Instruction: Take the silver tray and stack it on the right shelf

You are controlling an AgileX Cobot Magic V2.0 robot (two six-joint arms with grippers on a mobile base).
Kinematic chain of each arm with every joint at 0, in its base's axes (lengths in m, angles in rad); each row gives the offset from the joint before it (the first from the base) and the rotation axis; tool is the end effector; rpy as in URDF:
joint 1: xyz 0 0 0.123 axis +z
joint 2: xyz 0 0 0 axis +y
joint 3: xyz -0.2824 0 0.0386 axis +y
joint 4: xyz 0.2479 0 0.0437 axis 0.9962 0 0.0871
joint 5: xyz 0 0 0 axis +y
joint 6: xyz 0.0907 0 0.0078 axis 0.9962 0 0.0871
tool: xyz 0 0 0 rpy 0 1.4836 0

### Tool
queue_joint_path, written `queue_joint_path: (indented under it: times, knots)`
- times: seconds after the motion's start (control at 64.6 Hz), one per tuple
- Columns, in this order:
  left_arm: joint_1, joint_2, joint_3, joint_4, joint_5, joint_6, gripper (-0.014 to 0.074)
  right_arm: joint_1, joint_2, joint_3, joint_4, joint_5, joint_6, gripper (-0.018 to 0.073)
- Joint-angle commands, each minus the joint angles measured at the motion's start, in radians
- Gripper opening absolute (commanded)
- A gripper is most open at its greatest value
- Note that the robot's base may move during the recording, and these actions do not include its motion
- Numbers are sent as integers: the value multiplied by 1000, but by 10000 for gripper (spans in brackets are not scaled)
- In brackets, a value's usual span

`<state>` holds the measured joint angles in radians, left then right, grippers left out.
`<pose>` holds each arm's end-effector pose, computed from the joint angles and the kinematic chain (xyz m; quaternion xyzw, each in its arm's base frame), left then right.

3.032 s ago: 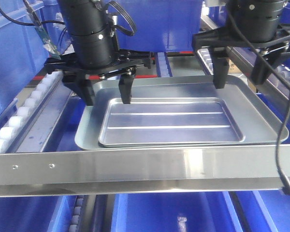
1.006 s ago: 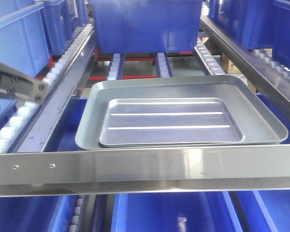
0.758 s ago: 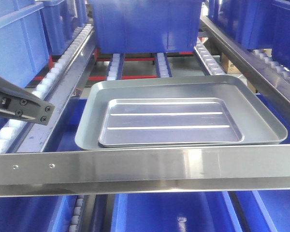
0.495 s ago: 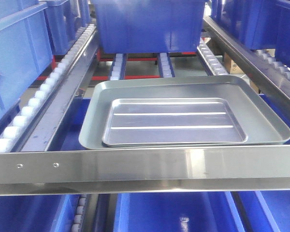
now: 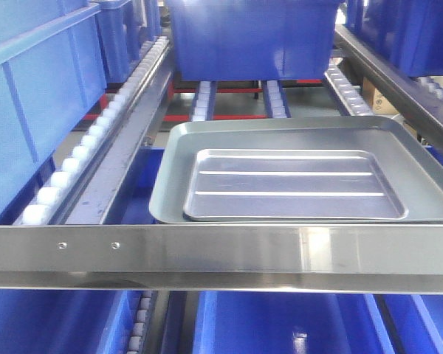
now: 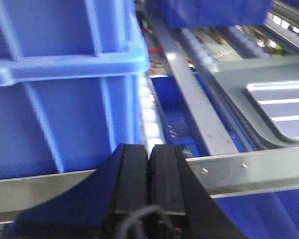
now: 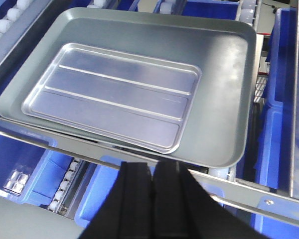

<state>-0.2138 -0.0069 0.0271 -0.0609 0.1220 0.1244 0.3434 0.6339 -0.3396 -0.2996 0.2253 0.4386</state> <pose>0.0555 -0.0128 0.1932 0.1030 0.7189 -0.0541 0.6853 0.1226 0.0374 0.2539 -0.0648 0.8369 0.1047 0.5333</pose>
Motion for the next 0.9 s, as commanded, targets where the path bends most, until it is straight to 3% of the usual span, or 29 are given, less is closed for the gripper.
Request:
queue_joint_path:
  times: [0.0, 0.093, 0.882]
  knots:
    - [45, -14, 28, -79, -101, 70, -91, 0, -5, -26, -21, -73, -9, 50]
    - [71, -18, 28, -74, -122, 70, -91, 0, -3, -26, -21, -70, -9, 50]
    - [71, -18, 28, -71, -148, 70, -91, 0, -3, -26, -21, -70, -9, 50]
